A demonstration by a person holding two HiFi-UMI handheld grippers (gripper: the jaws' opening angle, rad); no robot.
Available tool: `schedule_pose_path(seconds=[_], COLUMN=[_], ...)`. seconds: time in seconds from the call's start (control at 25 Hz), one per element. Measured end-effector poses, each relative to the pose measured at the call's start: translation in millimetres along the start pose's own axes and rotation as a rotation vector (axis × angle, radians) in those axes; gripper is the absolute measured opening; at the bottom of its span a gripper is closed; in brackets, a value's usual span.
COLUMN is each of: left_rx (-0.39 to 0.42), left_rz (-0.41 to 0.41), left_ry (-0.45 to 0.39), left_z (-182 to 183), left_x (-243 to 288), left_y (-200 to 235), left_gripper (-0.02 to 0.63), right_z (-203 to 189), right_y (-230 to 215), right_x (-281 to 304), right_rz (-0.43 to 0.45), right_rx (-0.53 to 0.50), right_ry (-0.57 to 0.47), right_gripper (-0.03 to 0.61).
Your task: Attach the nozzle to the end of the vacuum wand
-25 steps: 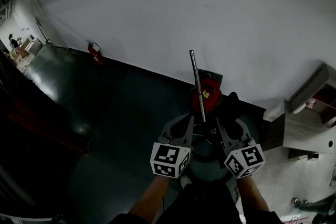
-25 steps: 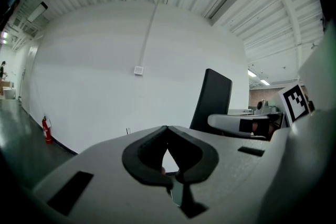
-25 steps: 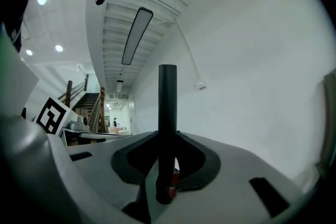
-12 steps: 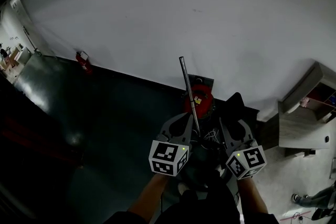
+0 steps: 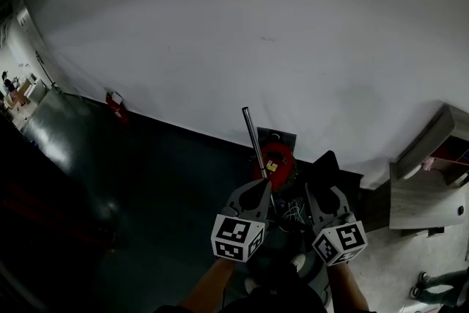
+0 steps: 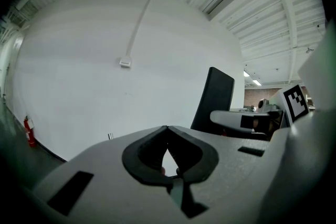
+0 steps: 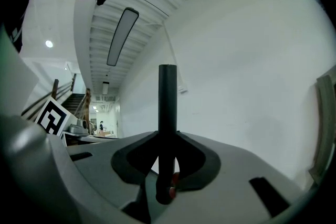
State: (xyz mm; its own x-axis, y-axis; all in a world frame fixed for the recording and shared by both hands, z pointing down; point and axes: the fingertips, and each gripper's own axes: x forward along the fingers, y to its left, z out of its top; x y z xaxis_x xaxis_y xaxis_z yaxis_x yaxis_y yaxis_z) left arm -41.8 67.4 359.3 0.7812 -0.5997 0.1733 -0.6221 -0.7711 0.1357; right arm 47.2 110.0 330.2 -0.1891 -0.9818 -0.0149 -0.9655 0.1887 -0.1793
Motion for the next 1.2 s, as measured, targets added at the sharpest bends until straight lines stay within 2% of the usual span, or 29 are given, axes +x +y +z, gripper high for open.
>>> schedule_pose_path(seconds=[0.44,0.68,0.96,1.2], left_rx=[0.001,0.0,0.008,-0.02], left_rz=[0.116,0.162,0.156,0.135], left_ry=[0.014,0.029,0.044,0.071], left_z=[10,9,6,-8], left_x=[77,97,120,145], left_y=[12,33,79,134], left_gripper=[0.003,0.003,0.003,0.003], right_z=[7,-1,-12,-31], right_y=[-73,-89,-95,-96], right_x=[52,83,131,181], right_rz=[0.097,0.126,0.079,0.03], right_rx=[0.033,0.053,0.071,0.077], right_ry=[0.009,0.009,0.004,0.008], right_gripper=[0.095,0.095,0.095,0.095])
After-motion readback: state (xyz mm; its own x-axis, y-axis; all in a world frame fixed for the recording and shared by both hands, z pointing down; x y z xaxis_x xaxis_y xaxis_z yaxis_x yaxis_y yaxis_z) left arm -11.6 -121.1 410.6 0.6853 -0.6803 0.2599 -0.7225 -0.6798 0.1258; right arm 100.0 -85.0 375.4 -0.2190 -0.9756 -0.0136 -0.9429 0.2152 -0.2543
